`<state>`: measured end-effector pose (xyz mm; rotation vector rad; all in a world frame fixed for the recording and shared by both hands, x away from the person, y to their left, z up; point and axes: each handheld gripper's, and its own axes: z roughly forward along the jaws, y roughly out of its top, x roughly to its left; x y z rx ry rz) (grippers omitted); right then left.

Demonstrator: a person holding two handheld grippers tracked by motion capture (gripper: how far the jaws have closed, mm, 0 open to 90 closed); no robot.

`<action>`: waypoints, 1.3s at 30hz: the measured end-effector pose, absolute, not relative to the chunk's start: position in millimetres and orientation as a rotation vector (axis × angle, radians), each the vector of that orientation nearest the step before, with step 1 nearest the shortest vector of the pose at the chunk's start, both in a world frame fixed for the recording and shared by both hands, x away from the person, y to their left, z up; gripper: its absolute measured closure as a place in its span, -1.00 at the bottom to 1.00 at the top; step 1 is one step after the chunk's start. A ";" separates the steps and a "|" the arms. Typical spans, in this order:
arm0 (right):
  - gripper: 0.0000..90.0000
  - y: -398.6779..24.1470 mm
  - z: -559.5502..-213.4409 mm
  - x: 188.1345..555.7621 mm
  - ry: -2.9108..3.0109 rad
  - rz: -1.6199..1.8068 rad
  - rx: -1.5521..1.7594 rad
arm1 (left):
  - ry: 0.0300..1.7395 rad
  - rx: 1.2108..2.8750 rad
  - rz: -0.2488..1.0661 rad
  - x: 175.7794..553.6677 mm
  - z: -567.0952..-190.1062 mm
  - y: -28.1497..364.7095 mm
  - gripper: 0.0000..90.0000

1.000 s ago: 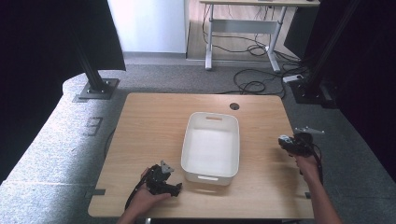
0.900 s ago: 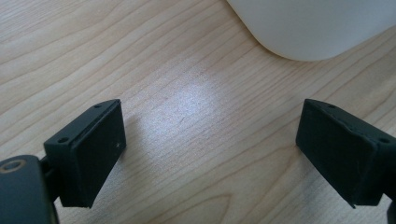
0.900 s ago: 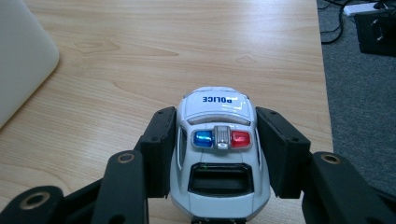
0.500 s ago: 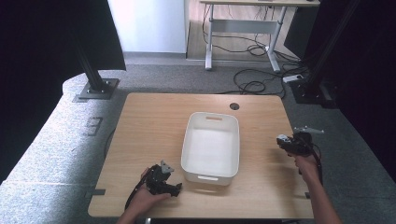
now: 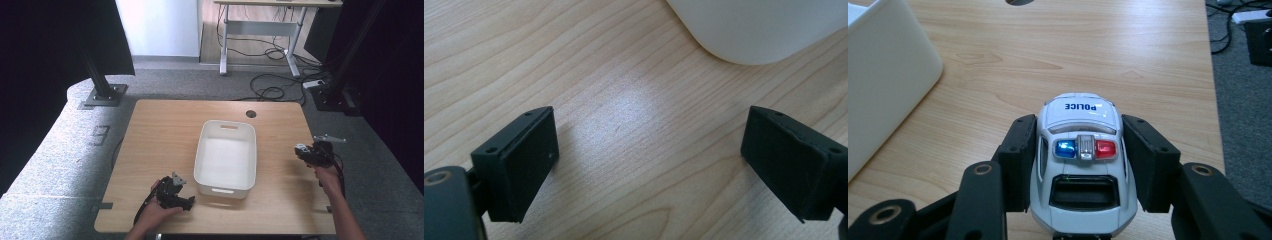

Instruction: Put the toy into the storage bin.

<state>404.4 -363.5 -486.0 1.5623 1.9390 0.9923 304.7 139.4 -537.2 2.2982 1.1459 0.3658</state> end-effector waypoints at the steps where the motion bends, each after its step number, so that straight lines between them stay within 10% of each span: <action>1: 0.12 -362.2 -485.7 404.3 1.946 0.994 1.555 | 1.146 2.298 0.365 304.8 -537.2 139.4 -0.81; 39: 0.12 -330.3 -465.9 394.2 2.004 1.041 1.424 | 1.145 2.295 0.361 304.9 -537.5 139.7 -0.81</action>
